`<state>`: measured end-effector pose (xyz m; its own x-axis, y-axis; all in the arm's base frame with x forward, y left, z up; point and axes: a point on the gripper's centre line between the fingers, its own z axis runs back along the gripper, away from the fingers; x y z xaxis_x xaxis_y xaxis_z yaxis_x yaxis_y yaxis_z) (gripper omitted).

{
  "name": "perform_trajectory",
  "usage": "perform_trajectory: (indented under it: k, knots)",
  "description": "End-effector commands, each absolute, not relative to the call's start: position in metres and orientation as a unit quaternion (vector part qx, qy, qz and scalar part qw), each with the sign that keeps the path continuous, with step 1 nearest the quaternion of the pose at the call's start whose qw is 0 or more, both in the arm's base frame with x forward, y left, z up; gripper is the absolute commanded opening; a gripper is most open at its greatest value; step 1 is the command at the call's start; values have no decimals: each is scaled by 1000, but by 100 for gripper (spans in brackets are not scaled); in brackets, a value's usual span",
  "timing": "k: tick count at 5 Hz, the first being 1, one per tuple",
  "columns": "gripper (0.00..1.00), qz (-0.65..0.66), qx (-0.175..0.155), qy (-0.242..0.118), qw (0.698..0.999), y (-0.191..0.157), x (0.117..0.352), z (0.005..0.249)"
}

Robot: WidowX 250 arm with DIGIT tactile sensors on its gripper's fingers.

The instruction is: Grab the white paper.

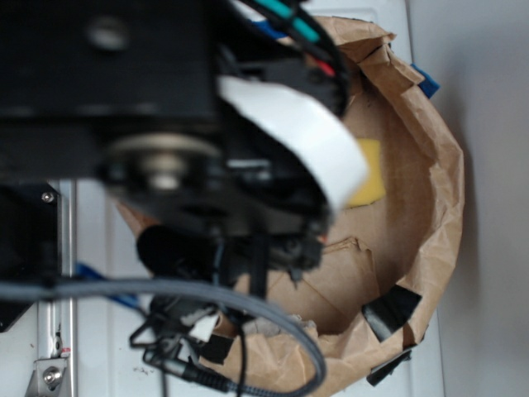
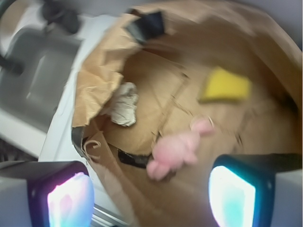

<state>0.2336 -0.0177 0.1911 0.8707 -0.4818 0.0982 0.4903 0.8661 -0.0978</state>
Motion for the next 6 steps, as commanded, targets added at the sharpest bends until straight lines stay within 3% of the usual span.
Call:
perform_trajectory:
  k: [1,2,4,5,6]
  knots:
    - [100,-247,-54,-63,966,-18,237,206]
    - [100,-247,-54,-63,966,-18,237,206]
    - [100,-262,-75,-54,961,12,252,172]
    - [100,-187,-67,-66,978,27,263,160]
    - [100,-199,-70,-62,976,40,278,151]
